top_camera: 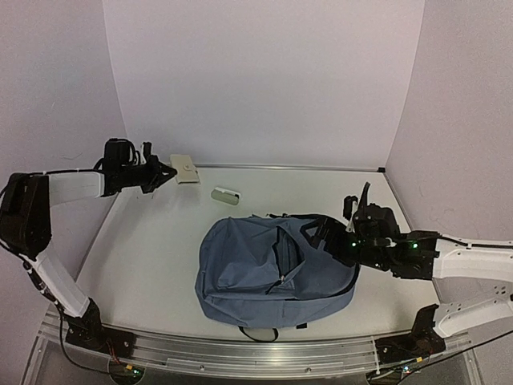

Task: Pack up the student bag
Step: Pick up the personal item from the center of the board.

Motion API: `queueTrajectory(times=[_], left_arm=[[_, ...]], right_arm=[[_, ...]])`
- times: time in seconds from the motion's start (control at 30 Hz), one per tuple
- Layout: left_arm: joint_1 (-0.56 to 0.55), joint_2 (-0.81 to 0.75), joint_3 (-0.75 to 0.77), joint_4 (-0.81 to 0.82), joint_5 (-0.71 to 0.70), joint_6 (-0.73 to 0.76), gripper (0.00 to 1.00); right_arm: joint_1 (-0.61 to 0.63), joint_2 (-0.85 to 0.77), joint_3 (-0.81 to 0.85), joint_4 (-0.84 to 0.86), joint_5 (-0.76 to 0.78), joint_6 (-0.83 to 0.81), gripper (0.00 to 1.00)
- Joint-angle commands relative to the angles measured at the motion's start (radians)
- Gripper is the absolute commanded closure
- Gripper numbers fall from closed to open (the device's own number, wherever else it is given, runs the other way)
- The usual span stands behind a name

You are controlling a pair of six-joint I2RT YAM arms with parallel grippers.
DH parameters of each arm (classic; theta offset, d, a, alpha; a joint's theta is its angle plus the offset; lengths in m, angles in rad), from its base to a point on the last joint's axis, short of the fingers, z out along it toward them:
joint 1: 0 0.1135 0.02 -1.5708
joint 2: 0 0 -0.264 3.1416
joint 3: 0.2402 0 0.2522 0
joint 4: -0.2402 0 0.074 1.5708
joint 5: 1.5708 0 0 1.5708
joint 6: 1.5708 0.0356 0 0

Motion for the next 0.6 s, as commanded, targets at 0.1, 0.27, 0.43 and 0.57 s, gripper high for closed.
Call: queueTrajectory(times=[0.1, 0.27, 0.43, 0.57], left_arm=[[-0.258, -0.229, 0.012, -0.018, 0.013, 0.120, 1.00], [-0.423, -0.249, 0.019, 0.014, 0.041, 0.133, 1.00], [-0.532, -0.244, 0.021, 0.074, 0.081, 0.096, 1.00], [-0.591, -0.213, 0.012, 0.156, 0.136, 0.039, 1.00]], right_arm=[[-0.028, -0.091, 0.086, 0.193, -0.267, -0.155, 0.02], [-0.119, -0.019, 0.083, 0.345, -0.501, -0.141, 0.02], [-0.143, 0.015, 0.095, 0.414, -0.580, -0.173, 0.02], [-0.149, 0.046, 0.087, 0.439, -0.611, -0.159, 0.02]])
